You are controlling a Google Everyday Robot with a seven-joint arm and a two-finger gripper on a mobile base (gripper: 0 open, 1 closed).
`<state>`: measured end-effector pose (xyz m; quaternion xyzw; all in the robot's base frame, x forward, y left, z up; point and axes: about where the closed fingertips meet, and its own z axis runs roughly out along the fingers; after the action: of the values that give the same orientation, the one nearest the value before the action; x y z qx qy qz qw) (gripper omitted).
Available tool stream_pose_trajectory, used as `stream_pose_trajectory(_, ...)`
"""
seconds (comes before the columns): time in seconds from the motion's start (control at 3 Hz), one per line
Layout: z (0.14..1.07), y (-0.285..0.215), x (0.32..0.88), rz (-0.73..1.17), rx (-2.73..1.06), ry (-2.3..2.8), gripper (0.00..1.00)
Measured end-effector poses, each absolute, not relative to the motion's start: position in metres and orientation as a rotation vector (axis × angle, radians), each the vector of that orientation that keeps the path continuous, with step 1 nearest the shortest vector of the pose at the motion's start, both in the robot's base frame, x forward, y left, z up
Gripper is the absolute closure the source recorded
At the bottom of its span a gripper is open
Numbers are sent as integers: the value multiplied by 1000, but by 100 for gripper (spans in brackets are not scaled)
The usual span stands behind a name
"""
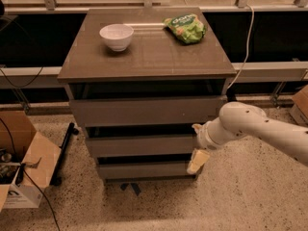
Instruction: Open middle drawer
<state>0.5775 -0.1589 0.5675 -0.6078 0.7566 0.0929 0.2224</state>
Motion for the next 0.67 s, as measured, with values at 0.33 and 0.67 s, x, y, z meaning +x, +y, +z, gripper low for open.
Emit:
stream_pose_trajectory(0.33,542,-152,597,228,-1699,2053,0)
stream_pose_trajectory(0.67,511,-150,620,181,-1741,2047,0)
